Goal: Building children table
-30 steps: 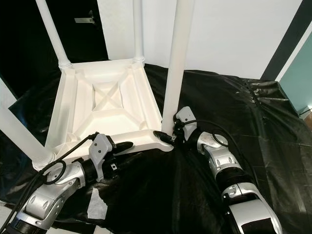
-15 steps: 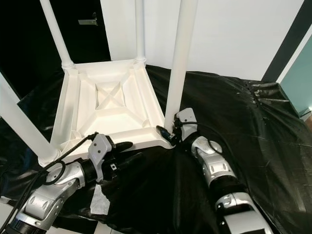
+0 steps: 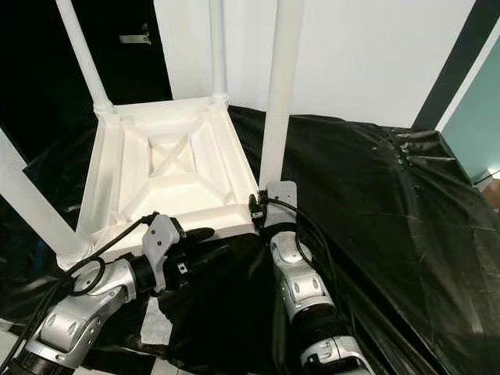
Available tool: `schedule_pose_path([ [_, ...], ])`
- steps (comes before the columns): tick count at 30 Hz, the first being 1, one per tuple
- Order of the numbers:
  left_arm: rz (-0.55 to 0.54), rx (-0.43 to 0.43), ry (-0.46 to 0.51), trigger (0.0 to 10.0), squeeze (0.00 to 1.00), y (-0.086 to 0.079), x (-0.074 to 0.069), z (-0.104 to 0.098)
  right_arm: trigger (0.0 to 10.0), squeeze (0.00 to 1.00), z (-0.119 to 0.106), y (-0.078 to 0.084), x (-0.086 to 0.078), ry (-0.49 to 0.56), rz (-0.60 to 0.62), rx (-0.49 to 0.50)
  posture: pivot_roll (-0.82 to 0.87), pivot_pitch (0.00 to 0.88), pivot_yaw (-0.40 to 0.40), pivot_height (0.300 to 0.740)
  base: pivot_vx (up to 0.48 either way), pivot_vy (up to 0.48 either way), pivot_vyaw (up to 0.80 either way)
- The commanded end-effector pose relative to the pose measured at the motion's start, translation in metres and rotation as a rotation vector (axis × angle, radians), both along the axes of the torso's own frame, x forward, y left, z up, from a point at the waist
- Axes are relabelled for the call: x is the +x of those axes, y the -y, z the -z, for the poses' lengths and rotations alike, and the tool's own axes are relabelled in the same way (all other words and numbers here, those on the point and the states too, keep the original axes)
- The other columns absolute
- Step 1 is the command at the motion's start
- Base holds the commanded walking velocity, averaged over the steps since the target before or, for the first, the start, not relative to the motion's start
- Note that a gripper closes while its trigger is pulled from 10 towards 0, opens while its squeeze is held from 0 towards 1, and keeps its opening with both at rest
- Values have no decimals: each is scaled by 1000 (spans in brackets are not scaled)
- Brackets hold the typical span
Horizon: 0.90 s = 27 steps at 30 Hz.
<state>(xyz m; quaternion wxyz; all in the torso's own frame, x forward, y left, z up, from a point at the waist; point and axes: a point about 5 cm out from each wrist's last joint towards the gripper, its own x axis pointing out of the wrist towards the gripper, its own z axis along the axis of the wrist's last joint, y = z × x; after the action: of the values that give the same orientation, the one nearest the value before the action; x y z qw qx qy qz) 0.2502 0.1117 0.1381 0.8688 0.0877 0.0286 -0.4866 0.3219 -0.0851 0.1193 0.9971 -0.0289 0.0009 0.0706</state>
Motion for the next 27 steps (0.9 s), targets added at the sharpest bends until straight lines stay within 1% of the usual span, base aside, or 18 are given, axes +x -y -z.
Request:
schedule_pose_path([
  [1,71,8,-7,10000,0,2,-3,-2,10000,0,11,3,-3,-58,16,-21,59,0,-41,740,0,0,0],
  [4,69,5,-7,10000,0,2,-3,-3,10000,0,10,1,-3,-58,9,-16,60,0,-39,740,0,0,0],
  [5,66,4,-6,10000,0,2,-3,-4,10000,39,8,-1,-4,-49,7,-12,60,0,-38,740,0,0,0],
  [6,65,5,-5,10000,0,2,-3,-4,10000,39,7,-1,-4,-44,5,-12,60,0,-38,740,0,0,0],
  [7,65,4,-5,10000,0,2,-3,-4,10000,1000,6,-1,-5,-34,-2,-16,59,0,-37,740,0,0,0],
  [12,64,5,-6,10000,0,2,-3,-4,10000,1000,3,3,-7,-10,-42,-1,58,0,-36,740,0,0,0],
  [16,65,6,-8,10000,0,1,-2,-4,10000,1000,-3,18,-14,43,-207,7,51,0,-32,740,0,0,0],
  [17,65,6,-8,10000,0,1,-2,-4,10000,1000,-3,18,-14,43,-207,7,51,0,-32,740,0,0,0],
  [18,65,6,-8,10000,0,2,-2,-4,10000,1000,-3,22,-16,42,-245,4,49,0,-33,740,0,0,0],
  [19,65,6,-8,10000,0,2,-2,-4,10000,1000,-3,22,-16,42,-245,4,49,0,-33,740,0,0,0],
  [23,70,7,-8,10000,0,2,-1,-3,10000,1000,-8,42,-15,52,-398,-34,47,0,-33,740,0,0,0],
  [24,70,7,-8,10000,0,2,-1,-3,10000,1000,-9,46,-14,48,-424,-36,47,0,-32,740,0,0,0],
  [25,70,7,-8,10000,0,2,-1,-3,10000,1000,-9,46,-14,48,-424,-36,47,0,-32,740,0,0,0],
  [26,71,8,-7,10000,0,2,0,-3,10000,925,-10,50,-12,39,-462,-43,48,0,-32,740,0,0,0],
  [27,71,8,-6,10000,0,2,0,-3,10000,925,-11,52,-11,32,-489,-44,48,0,-32,740,0,0,0],
])
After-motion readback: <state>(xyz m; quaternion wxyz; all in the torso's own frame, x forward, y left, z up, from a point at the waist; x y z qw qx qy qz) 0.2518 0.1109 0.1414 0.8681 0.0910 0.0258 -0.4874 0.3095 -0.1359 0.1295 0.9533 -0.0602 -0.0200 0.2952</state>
